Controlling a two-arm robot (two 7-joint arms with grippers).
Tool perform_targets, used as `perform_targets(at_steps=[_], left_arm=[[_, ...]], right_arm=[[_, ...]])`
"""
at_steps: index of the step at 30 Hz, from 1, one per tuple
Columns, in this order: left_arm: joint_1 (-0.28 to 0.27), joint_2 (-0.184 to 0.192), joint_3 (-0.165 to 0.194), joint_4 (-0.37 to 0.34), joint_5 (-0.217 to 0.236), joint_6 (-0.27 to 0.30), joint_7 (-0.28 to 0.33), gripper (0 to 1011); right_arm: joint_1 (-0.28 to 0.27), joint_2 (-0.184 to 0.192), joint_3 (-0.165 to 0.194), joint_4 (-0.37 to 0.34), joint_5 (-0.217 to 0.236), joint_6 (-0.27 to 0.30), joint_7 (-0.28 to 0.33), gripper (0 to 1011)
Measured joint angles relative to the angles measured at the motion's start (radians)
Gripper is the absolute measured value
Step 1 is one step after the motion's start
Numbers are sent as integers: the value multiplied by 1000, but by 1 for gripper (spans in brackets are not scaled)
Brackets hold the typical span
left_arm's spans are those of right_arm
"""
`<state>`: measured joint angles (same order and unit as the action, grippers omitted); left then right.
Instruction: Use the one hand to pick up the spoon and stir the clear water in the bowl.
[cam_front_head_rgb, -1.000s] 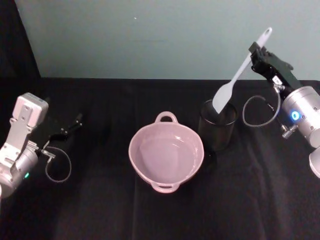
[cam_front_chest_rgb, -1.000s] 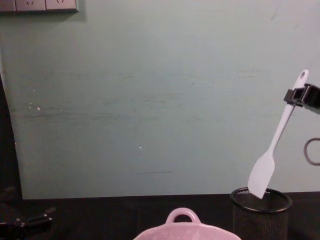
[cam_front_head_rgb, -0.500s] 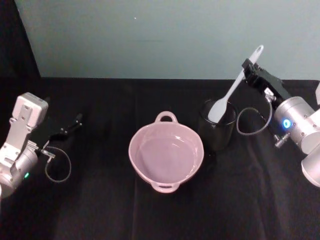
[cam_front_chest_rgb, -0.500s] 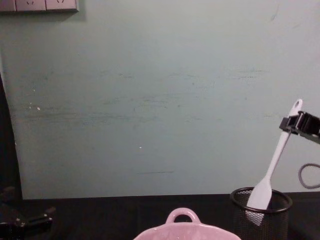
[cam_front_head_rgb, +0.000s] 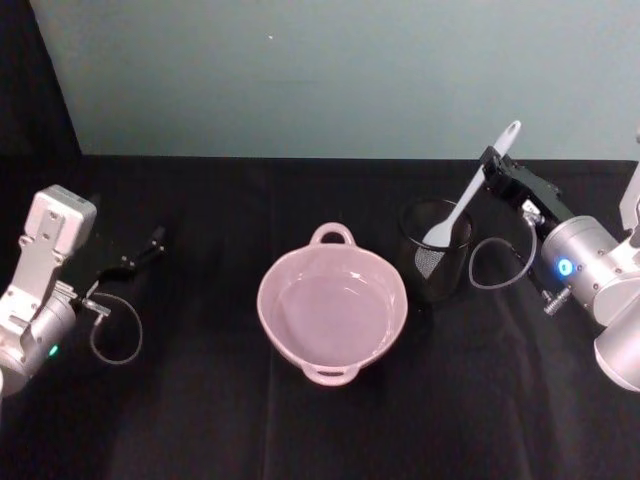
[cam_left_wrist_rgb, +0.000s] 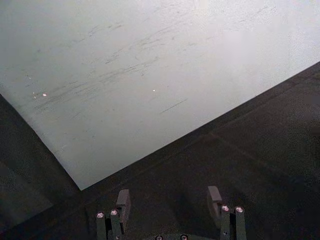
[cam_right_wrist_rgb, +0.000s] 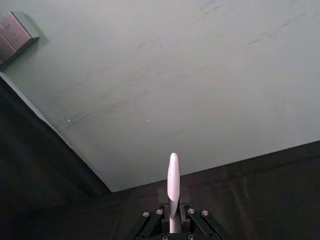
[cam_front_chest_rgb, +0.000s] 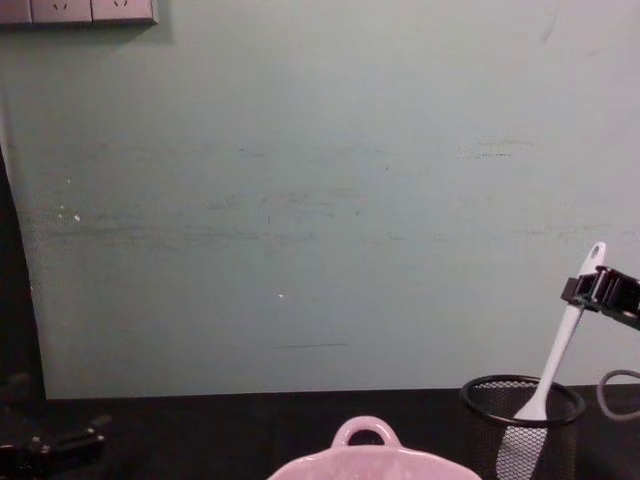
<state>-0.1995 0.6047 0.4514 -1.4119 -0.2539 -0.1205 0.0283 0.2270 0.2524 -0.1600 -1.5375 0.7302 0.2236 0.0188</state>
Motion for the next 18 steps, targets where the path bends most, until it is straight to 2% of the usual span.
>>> perform_targets(at_steps=[10, 18], left_arm=[[0, 0, 0, 0, 0, 0, 0, 1011], [0, 0, 0, 0, 0, 0, 0, 1011]], right_arm=[[0, -5, -4, 15, 1, -2, -1, 110], [-5, -8, -12, 22, -16, -14, -1, 110]])
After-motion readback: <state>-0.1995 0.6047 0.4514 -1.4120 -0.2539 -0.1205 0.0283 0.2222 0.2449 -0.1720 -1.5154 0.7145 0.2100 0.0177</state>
